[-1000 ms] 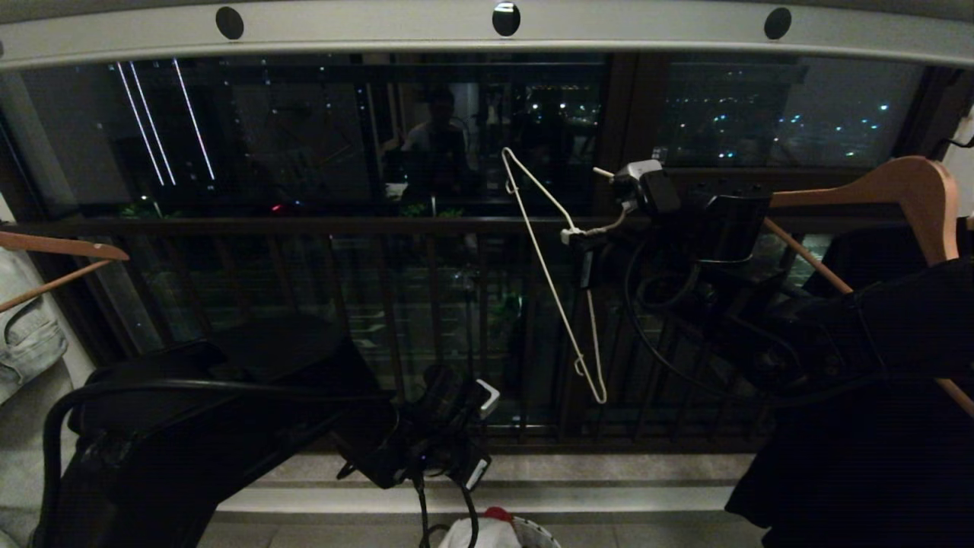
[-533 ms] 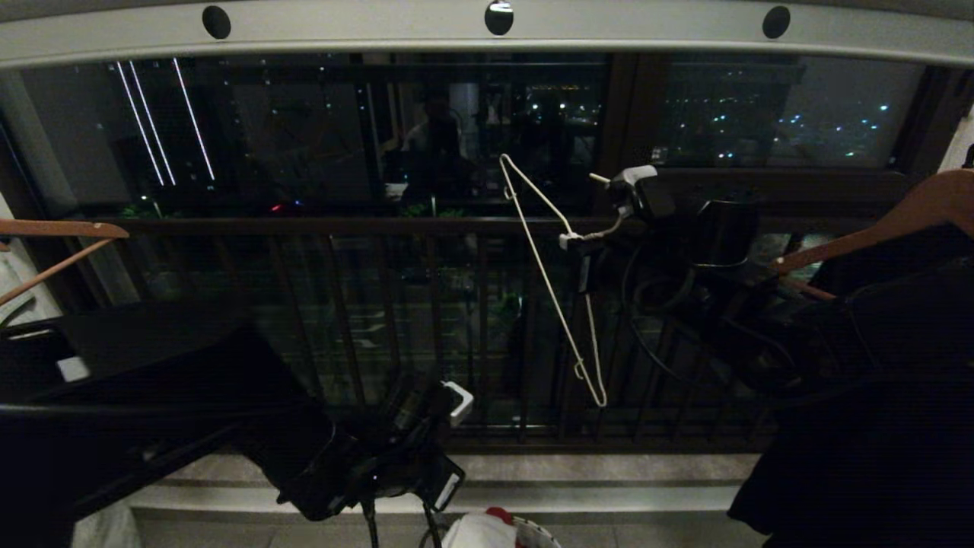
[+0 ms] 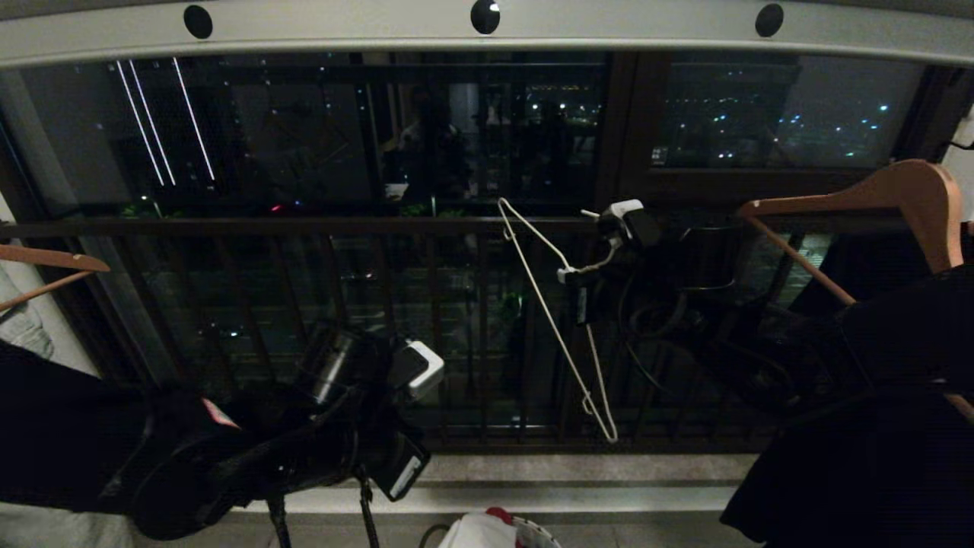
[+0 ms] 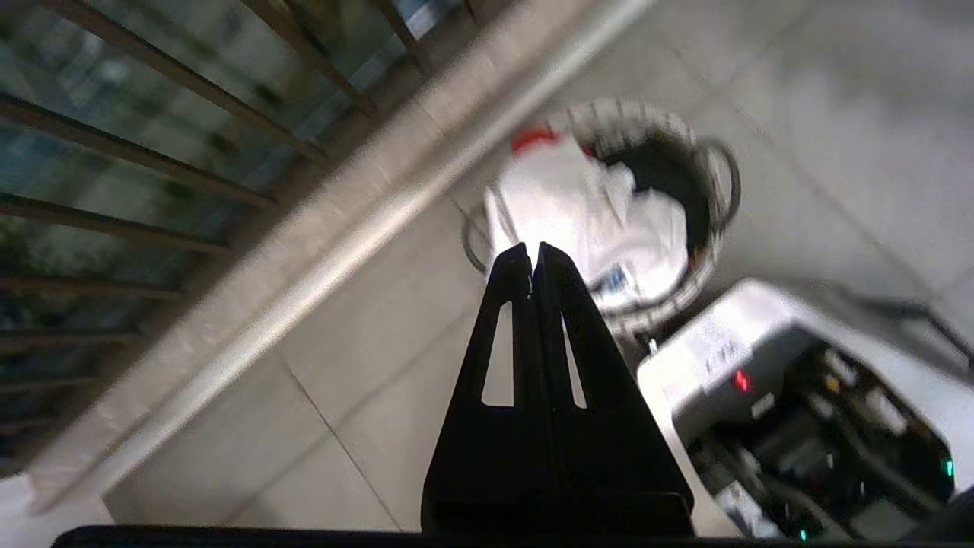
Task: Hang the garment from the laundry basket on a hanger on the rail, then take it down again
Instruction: Hang the clothes rack on the clothesline
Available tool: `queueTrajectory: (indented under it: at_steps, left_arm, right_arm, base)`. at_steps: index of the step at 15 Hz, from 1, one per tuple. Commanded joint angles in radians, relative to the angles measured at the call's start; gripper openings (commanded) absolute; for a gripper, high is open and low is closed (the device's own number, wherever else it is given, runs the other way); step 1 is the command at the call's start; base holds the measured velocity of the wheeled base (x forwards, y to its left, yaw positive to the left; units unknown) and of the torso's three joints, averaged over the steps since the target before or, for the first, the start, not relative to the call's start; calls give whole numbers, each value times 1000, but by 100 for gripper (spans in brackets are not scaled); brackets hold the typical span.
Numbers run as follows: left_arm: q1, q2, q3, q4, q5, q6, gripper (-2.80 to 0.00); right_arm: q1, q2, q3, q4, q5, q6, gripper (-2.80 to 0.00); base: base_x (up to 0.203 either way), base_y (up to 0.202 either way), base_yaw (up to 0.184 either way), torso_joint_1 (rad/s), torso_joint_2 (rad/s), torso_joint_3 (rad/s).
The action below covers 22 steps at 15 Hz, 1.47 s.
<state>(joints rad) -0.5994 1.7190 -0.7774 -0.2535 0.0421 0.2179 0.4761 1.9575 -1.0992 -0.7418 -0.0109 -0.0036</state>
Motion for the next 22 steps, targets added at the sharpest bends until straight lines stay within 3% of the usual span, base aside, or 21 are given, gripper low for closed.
queueTrajectory:
  at_steps: [1, 4, 7, 9, 11, 14, 20, 22]
  left_arm:
    - [18, -152, -25, 37, -1, 3, -280]
    - [24, -318, -49, 97, -5, 0, -280]
    - [-1, -505, -128, 319, -12, -2, -280]
    - [-6, -602, -174, 419, -71, -6, -280]
    - [-8, -669, -187, 444, -103, -9, -280]
    - [-7, -688, -206, 445, -105, -15, -280]
    - [-7, -728, -222, 442, -104, -30, -280]
    - [-7, -736, -233, 442, -102, -49, -280]
  right_arm:
    - [27, -83, 28, 36, -10, 9, -280]
    - [90, -237, 39, 217, -39, 33, -280]
    - [167, -372, -5, 506, -45, 56, -280]
    - [236, -432, -23, 583, -68, 61, -280]
    - [293, -474, -87, 617, -112, 65, -280]
    - [387, -480, -205, 816, -164, 67, -280]
    - [486, -293, -383, 743, -420, 61, -280]
    - [484, -232, -454, 741, -455, 62, -280]
  base:
    - [0, 0, 0, 0, 0, 0]
    - [0, 0, 0, 0, 0, 0]
    - [0, 0, 0, 0, 0, 0]
    - [0, 0, 0, 0, 0, 0]
    - [0, 0, 0, 0, 0, 0]
    - [0, 0, 0, 0, 0, 0]
    - [0, 0, 0, 0, 0, 0]
    - [0, 0, 0, 0, 0, 0]
